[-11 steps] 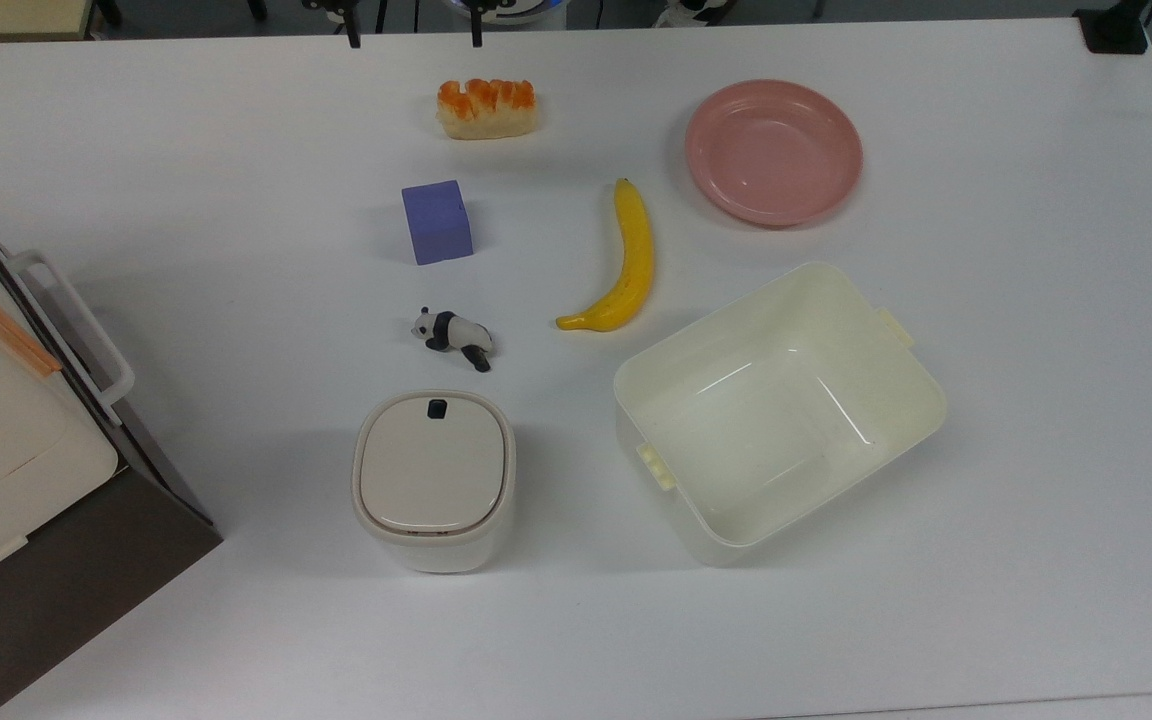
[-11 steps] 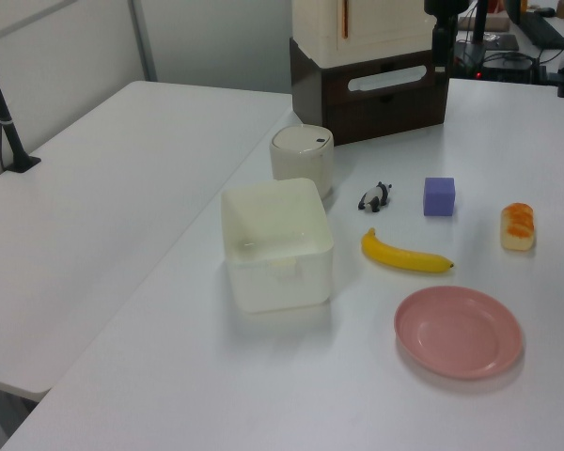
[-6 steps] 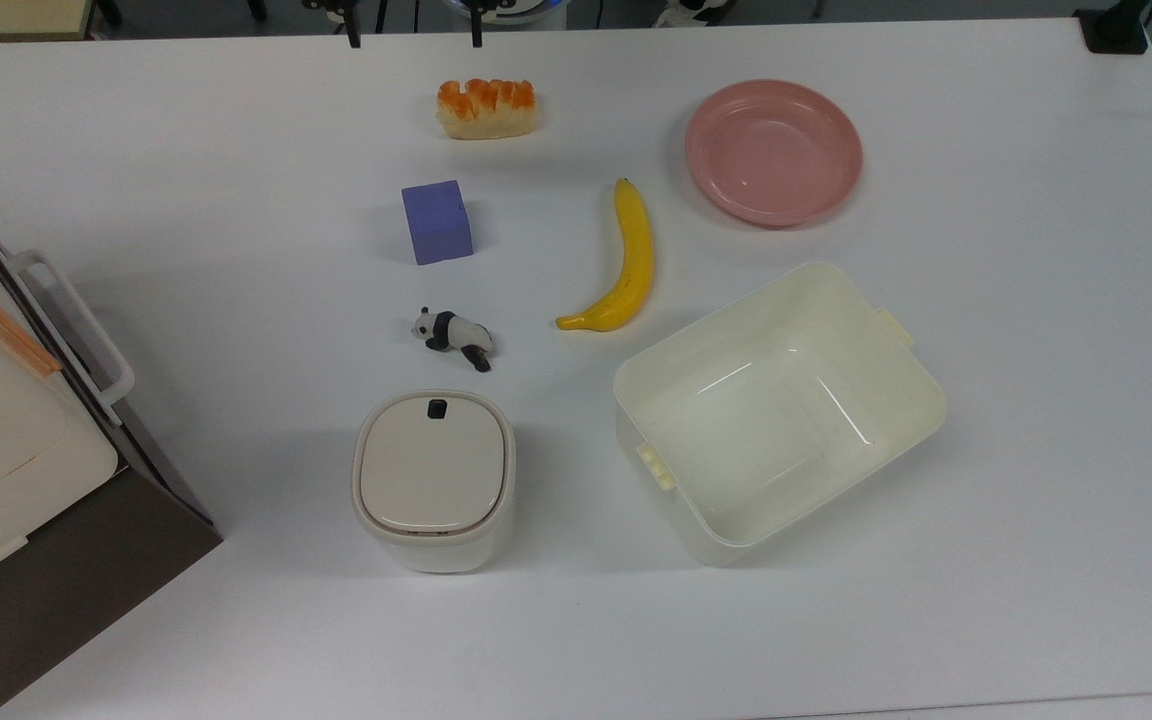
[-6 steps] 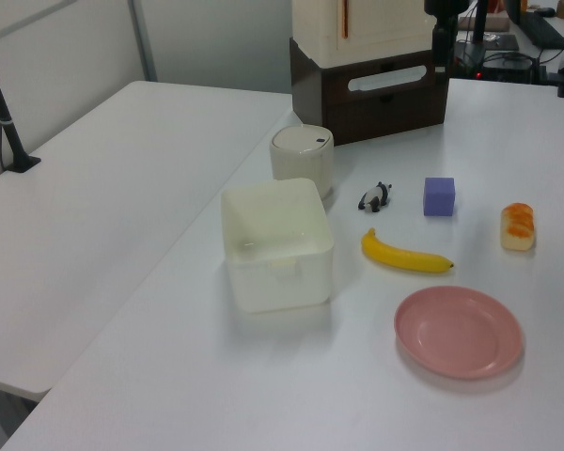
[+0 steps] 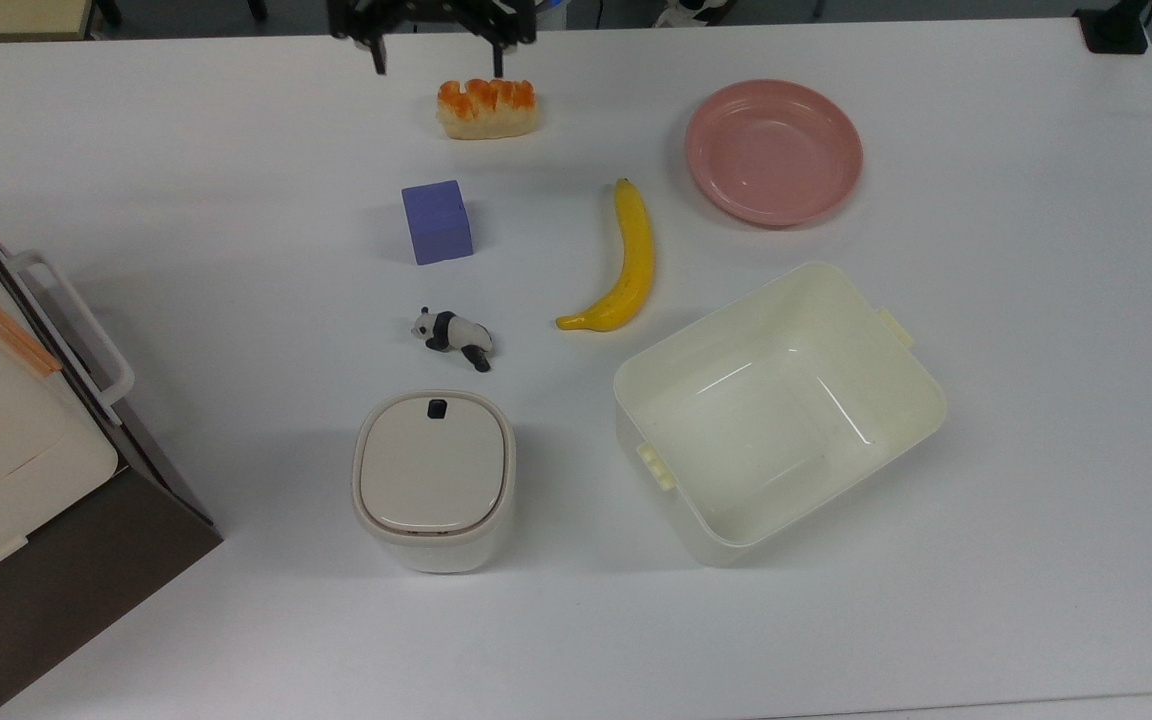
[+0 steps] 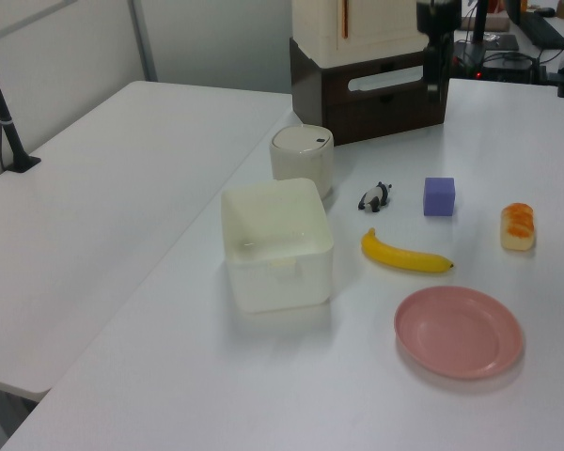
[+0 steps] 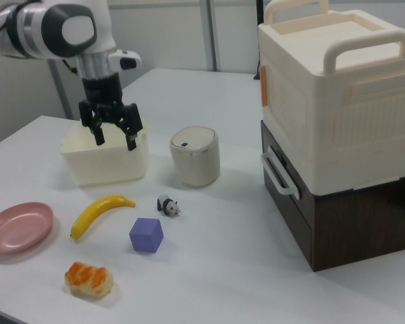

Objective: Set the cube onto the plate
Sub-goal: 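Lower the open gripper over the purple cube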

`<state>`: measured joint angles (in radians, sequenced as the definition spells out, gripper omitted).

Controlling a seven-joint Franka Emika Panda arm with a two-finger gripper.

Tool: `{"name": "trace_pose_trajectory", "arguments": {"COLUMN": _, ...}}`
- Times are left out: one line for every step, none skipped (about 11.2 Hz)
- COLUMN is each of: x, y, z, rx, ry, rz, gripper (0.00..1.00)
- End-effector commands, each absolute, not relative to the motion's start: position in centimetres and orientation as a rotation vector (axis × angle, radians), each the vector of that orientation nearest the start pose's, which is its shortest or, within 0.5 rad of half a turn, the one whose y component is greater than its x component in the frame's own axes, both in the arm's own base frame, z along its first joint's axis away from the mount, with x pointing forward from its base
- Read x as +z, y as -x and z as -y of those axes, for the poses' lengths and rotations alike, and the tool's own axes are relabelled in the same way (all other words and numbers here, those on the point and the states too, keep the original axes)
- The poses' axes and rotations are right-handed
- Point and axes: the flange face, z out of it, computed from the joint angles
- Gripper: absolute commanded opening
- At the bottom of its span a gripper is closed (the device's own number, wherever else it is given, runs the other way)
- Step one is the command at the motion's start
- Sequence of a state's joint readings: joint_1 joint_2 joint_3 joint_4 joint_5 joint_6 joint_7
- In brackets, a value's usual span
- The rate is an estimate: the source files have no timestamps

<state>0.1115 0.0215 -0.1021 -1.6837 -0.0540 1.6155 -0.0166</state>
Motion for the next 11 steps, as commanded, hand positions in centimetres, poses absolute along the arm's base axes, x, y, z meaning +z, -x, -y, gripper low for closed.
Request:
{"name": "trace_pose_trajectory", "arguments": {"x": 51.3, "y": -54.8, "z": -2.8, "rx": 0.185, "ry": 3.185, "rz": 0.098, "gripper": 1.00}}
{"name": "trace_pose_trajectory", "arguments": {"x": 48.8, "y": -54.3, "z": -3.7, "rx": 0.217, "ry": 3.193, "rz": 0.141, "gripper": 1.00}}
{"name": "trace_pose_trajectory", "arguments": {"x": 46.4, "y": -53.8, "z": -3.8, "rx": 0.244, "ry": 3.202, "rz": 0.159, "gripper": 1.00}}
{"name": "trace_pose_trajectory", "arguments": {"x": 44.6, "y": -53.5, "z": -3.4, "rx": 0.264, "ry": 3.234, "rz": 0.186, "gripper": 1.00}}
{"name": "trace_pose_trajectory", "arguments": {"x": 43.6, "y": -53.8, "z": -3.1, "rx": 0.240, "ry": 3.248, "rz": 0.196, "gripper": 1.00}}
{"name": "trace_pose_trajectory", "arguments": {"x": 41.6, "y": -54.3, "z": -2.8, "rx": 0.224, "ry": 3.251, "rz": 0.198, "gripper": 1.00}}
{"name": "trace_pose_trajectory", "arguments": {"x": 39.7, "y": -54.8, "z": -1.9, "rx": 0.254, "ry": 3.259, "rz": 0.210, "gripper": 1.00}}
{"name": "trace_pose_trajectory", "arguments": {"x": 37.8, "y": -55.2, "z": -0.4, "rx": 0.313, "ry": 3.266, "rz": 0.246, "gripper": 1.00}}
{"name": "trace_pose_trajectory", "arguments": {"x": 36.5, "y": -55.5, "z": 0.6, "rx": 0.342, "ry": 3.262, "rz": 0.277, "gripper": 1.00}}
{"name": "trace_pose_trajectory", "arguments": {"x": 35.2, "y": -55.9, "z": 0.8, "rx": 0.338, "ry": 3.273, "rz": 0.308, "gripper": 1.00}}
{"name": "trace_pose_trajectory", "arguments": {"x": 34.2, "y": -56.2, "z": 1.8, "rx": 0.351, "ry": 3.283, "rz": 0.298, "gripper": 1.00}}
